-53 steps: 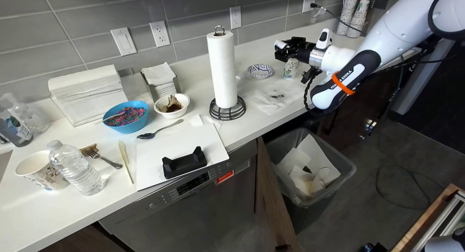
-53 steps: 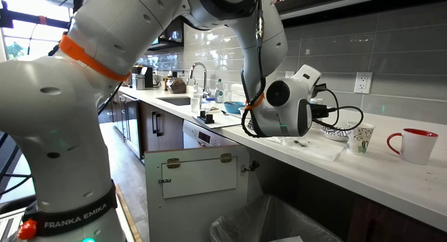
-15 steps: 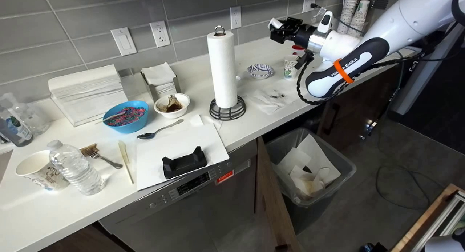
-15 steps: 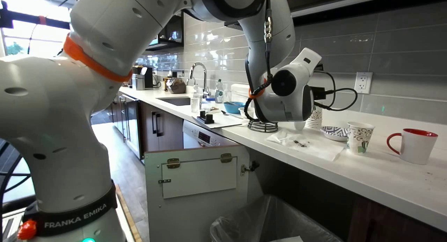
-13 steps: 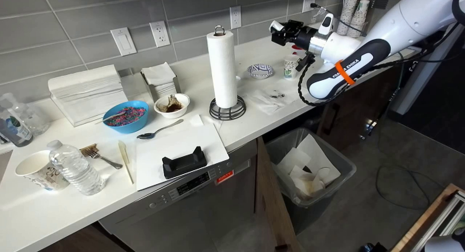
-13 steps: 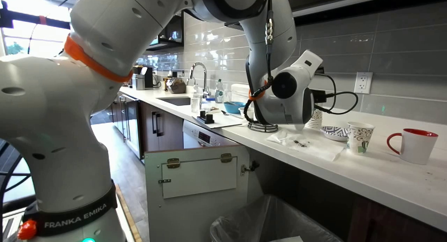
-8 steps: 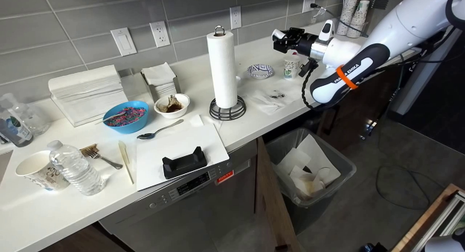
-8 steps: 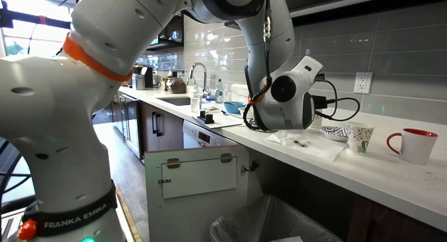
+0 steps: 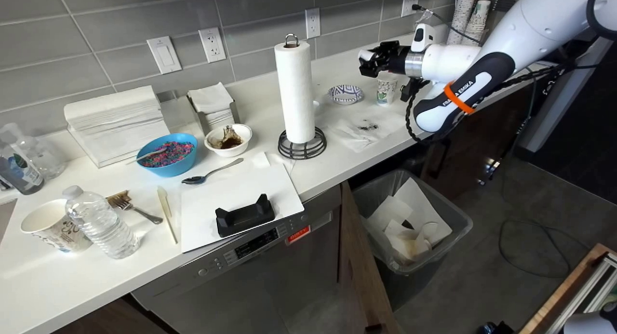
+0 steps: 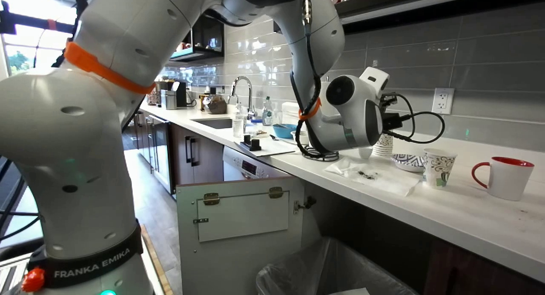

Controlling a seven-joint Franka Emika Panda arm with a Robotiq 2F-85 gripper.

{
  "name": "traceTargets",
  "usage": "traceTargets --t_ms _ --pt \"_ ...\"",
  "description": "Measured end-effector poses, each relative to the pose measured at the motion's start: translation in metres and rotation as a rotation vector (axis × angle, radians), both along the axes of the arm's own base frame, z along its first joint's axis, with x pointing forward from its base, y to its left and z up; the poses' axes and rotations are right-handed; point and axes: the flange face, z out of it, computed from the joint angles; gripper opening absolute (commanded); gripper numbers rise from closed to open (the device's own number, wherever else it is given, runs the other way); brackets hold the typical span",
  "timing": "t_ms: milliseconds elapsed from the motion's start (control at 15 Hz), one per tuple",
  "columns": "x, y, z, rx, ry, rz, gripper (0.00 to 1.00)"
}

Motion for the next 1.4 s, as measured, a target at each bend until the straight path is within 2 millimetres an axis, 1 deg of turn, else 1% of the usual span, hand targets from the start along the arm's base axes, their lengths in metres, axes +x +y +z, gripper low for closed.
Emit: traceTargets --t_ms 400,800,1133,1267,1400 --pt "0.013 0.009 0.007 -0.183 0.239 -0.073 0.14" --pt "0.016 0.017 0.017 -0.338 0.437 -0.101 0.14" --pt "0.016 0.032 0.012 -0.422 0.576 -0.087 0.14" --pt "0.016 0.032 0.012 -0.453 0.615 -0.075 0.14" --pt "0.016 0.025 0.014 -0.477 0.649 -0.068 0.14"
